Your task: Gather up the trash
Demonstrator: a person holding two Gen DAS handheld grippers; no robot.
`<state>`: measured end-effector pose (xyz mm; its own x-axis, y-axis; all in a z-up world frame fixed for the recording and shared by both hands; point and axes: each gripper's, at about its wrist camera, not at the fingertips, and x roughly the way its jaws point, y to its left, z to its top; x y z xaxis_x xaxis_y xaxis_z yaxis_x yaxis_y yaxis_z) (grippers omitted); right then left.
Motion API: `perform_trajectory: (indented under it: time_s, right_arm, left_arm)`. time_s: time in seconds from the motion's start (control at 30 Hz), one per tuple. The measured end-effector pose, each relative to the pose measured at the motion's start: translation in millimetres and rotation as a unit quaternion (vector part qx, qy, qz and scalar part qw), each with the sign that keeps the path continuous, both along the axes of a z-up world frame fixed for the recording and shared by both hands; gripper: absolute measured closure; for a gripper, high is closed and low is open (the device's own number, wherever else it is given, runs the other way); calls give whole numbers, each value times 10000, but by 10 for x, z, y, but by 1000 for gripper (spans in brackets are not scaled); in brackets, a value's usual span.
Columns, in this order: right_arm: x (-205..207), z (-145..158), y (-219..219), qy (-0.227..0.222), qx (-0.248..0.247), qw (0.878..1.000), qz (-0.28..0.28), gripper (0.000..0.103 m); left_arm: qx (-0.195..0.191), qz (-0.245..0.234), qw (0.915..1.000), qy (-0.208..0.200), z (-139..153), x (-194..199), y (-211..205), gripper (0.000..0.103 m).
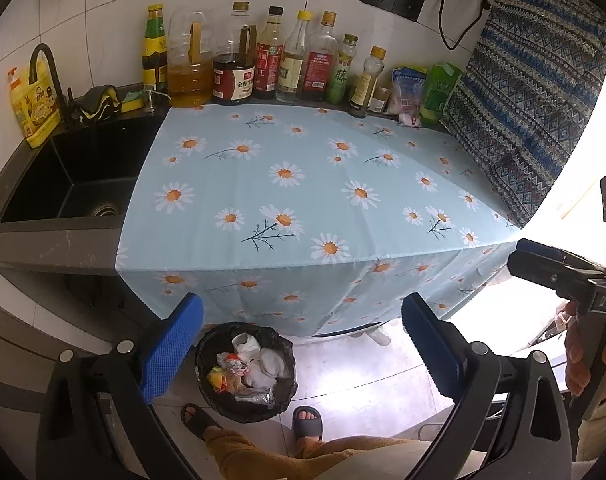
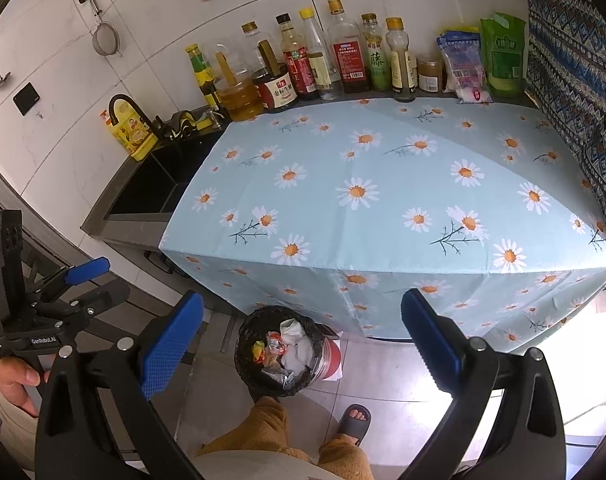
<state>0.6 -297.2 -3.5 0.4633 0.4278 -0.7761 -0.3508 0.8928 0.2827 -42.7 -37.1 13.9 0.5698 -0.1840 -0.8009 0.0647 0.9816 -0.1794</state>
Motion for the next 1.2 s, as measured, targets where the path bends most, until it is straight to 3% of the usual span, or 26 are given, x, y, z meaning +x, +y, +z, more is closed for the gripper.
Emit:
perform_trajectory:
  time_s: [1.2]
  right_arm:
    - [-9,-22,54,1,-27,10000,70,5]
  left_arm:
    - [-14,72,10000,44,-24,-57,14,6]
